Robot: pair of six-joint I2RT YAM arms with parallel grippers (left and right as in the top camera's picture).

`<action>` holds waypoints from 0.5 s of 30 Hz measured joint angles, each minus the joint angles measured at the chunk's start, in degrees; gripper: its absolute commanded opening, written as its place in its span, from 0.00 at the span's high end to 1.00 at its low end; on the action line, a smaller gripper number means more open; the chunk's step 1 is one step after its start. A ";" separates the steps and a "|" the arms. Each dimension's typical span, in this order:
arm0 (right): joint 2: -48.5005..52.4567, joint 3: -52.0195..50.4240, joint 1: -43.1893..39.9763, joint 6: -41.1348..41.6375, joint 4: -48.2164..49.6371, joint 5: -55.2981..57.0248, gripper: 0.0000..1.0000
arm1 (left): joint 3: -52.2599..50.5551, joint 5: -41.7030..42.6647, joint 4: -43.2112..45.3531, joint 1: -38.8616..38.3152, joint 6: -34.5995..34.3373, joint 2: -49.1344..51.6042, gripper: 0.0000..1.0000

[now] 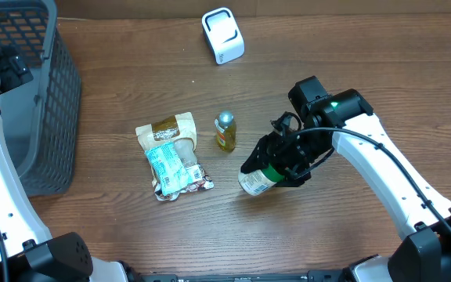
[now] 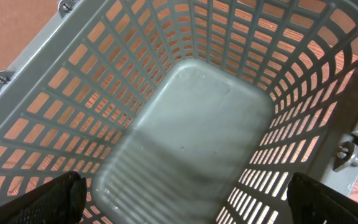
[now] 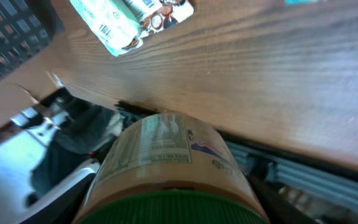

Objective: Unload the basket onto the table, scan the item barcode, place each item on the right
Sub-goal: 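Lift the jar and tilt it sideways with the right gripper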

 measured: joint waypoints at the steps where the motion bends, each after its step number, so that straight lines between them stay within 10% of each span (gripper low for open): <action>1: 0.00 0.00 0.00 1.01 -0.04 -0.24 0.48 | 0.00 -0.02 0.00 0.00 0.00 0.00 0.01; 15: 0.00 0.00 0.00 11.58 -0.31 -2.10 0.45 | 0.00 0.00 0.00 0.00 0.00 0.00 0.00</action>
